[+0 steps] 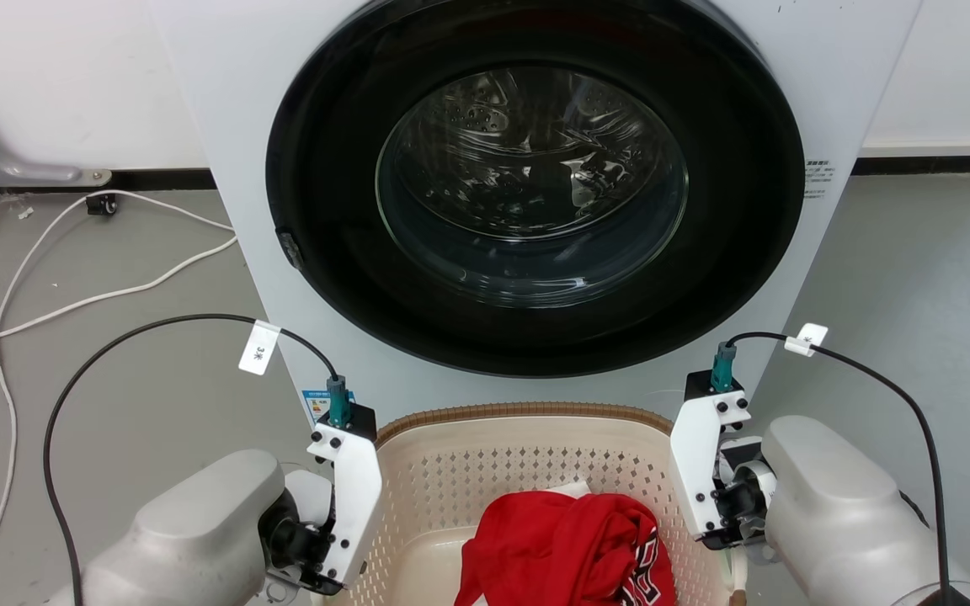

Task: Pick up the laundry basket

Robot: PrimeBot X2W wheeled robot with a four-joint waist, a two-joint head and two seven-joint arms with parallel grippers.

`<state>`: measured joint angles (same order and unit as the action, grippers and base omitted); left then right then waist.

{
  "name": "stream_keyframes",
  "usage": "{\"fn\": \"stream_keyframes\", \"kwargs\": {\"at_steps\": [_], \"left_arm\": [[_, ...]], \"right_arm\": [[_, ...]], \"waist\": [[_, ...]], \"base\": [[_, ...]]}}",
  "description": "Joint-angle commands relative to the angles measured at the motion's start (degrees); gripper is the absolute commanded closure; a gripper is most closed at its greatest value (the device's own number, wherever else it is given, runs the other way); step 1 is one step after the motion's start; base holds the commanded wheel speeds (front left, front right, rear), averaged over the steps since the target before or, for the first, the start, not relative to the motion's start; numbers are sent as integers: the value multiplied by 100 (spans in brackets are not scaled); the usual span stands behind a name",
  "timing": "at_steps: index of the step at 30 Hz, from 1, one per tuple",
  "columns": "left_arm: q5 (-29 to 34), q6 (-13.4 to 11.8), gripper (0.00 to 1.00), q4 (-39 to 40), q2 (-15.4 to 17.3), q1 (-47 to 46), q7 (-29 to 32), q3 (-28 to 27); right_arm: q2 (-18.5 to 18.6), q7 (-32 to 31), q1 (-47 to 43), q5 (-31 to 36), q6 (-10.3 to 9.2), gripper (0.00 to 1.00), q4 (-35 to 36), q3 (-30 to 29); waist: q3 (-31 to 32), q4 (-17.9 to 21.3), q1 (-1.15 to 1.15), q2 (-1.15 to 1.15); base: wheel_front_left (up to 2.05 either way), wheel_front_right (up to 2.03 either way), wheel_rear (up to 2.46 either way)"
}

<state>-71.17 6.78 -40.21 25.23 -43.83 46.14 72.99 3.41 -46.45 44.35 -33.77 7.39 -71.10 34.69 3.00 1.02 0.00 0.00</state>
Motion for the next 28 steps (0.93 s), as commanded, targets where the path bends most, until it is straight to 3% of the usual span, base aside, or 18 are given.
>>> {"fn": "stream_keyframes", "kwargs": {"at_steps": [1, 28], "left_arm": [[45, 117, 100, 73, -99, 9, 74, 78], [68, 118, 100, 91, -97, -40, 168, 78]], "right_arm": [[-12, 72, 155, -20, 18, 100, 59, 26], [-37, 124, 203, -194, 18, 100, -16, 174]], "waist": [[4, -2, 0, 0], [32, -10, 0, 0]], "base": [[0, 0, 0], [0, 0, 0]]}}
